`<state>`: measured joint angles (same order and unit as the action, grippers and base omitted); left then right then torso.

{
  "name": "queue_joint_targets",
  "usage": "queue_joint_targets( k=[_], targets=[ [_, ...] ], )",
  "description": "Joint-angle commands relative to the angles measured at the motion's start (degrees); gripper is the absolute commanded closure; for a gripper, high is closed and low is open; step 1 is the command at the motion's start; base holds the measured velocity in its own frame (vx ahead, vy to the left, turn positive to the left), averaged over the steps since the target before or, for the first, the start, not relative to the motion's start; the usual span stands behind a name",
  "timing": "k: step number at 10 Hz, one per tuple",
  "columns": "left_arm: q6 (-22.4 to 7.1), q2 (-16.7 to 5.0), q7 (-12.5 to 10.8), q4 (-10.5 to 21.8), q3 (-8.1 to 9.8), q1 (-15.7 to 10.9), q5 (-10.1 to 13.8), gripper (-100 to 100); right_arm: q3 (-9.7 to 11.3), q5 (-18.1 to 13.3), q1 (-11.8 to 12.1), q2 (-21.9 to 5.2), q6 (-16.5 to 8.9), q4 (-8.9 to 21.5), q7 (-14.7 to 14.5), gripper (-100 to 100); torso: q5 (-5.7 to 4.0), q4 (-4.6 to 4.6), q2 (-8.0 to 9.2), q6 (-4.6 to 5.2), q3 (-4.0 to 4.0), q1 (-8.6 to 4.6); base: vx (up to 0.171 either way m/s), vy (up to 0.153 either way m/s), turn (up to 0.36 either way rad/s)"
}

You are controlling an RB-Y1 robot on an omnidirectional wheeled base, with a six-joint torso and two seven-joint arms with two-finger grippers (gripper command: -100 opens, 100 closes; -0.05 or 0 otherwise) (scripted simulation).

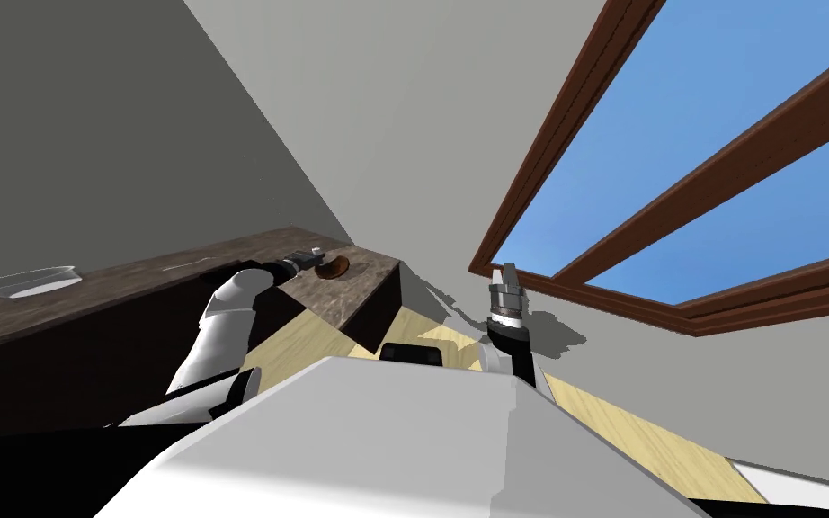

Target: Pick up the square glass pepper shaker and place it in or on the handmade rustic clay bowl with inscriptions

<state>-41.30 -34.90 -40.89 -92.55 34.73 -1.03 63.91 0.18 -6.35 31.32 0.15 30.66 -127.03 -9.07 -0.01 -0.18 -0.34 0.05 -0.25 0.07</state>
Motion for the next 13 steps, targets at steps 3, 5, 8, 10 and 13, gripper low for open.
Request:
queue_joint_targets(
  k=[3, 5, 8, 10, 13],
  targets=[
    [-1.6, -4.5, -2.6, 3.9, 2.23, 2.0, 1.0, 100, 0.0, 0.0, 0.0, 0.0, 0.0, 0.0, 0.0, 0, 0.01, -0.02, -0.03, -0.03, -0.03, 0.01, 0.03, 0.074, -0.248],
    [-1.9, -6.4, -3.9, 6.2, 3.19, 3.6, 0.8, 100, 0.0, 0.0, 0.0, 0.0, 0.0, 0.0, 0.0, 0, 0.08, -0.07, -0.13, 0.02, -0.1, 0.24, 0.027, 0.119, -0.31],
    [-1.7, -7.8, -4.9, 8.9, 3.73, 5.4, -0.1, 100, 0.0, 0.0, 0.0, 0.0, 0.0, 0.0, 0.0, 0, 0.1, -0.08, -0.14, -0.06, -0.1, 0.14, 0.026, 0.062, -0.158],
    [-1.5, -7.7, -4.0, 9.2, 3.71, 5.3, 0.5, -100, 0.0, 0.0, 0.0, 0.0, 0.0, 0.0, 0.0, 0, 0.02, -0.02, -0.03, -0.07, -0.02, -0.16, 0.002, 0.013, -0.008],
    [-1.5, -7.7, -4.0, 9.2, 3.71, 5.3, 0.5, -100, 0.0, 0.0, 0.0, 0.0, 0.0, 0.0, 0.0, 0, -0.02, -0.01, 0.03, -0.07, 0.01, -0.29, 0.0, 0.0, 0.0]
  ],
)
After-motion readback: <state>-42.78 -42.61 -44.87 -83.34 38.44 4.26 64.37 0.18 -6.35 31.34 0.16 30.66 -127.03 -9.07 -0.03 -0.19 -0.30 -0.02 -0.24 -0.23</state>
